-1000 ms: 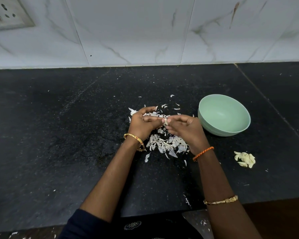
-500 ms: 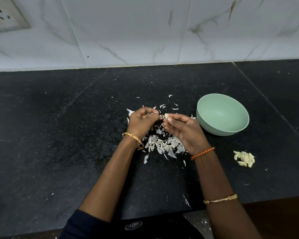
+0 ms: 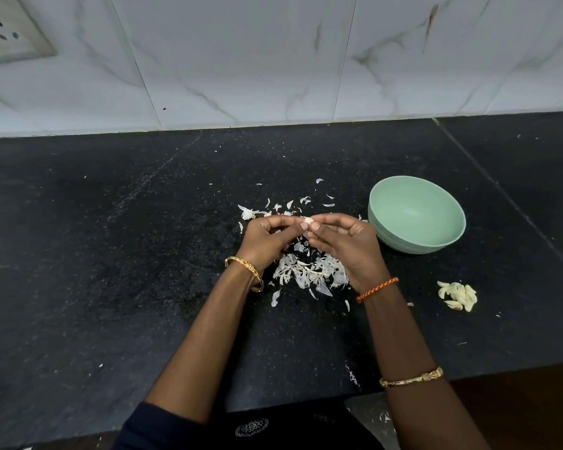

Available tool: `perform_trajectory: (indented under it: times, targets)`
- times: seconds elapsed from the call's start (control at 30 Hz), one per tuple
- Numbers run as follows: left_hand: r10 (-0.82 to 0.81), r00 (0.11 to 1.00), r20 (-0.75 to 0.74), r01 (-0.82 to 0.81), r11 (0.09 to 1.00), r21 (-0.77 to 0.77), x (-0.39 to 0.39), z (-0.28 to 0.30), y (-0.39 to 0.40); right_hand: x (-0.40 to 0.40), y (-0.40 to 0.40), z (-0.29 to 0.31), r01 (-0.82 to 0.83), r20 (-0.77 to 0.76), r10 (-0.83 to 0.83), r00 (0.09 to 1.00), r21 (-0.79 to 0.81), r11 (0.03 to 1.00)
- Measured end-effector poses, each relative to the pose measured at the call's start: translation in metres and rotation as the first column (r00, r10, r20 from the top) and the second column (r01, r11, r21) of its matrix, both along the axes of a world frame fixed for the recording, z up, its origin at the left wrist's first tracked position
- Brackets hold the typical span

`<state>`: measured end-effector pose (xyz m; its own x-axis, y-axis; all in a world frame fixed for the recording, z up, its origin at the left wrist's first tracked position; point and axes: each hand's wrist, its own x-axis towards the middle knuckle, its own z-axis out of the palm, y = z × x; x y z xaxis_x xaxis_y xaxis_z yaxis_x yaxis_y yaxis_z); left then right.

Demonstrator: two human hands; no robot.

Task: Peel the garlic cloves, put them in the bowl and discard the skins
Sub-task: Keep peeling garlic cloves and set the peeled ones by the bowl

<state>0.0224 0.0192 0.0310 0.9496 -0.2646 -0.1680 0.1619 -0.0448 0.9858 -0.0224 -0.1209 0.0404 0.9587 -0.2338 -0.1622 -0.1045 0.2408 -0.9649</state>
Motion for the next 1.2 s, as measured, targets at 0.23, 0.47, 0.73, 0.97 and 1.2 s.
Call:
perform_trajectory:
  times: [0.23, 0.47, 0.73, 0.97, 1.2]
  targets:
    - [0.16, 0.987, 0.006, -0.16, 0.986, -0.046, -0.009, -0.005, -0.01, -0.005, 0.008, -0.009, 0.076, 0.083, -0.056, 0.995, -0.267, 0.961]
    - [0.185, 0.982, 0.043, -0.181, 0.98, -0.082, -0.012, -0.006, -0.016, -0.007, 0.013, -0.014, 0.156, 0.096, -0.135, 0.986, -0.263, 0.952]
    - [0.145, 0.989, 0.034, -0.142, 0.986, -0.087, -0.014, -0.004, -0.016, -0.009, 0.013, -0.011, 0.168, 0.055, -0.163, 0.985, -0.108, 0.98]
    - [0.202, 0.978, 0.046, -0.201, 0.979, -0.027, -0.013, 0.002, -0.016, -0.008, 0.016, -0.008, 0.127, 0.088, -0.111, 0.99, -0.204, 0.971]
    - [0.164, 0.985, 0.05, -0.165, 0.986, 0.017, -0.008, 0.005, -0.012, -0.008, 0.006, -0.001, -0.033, -0.009, 0.036, 0.999, 0.173, 0.984]
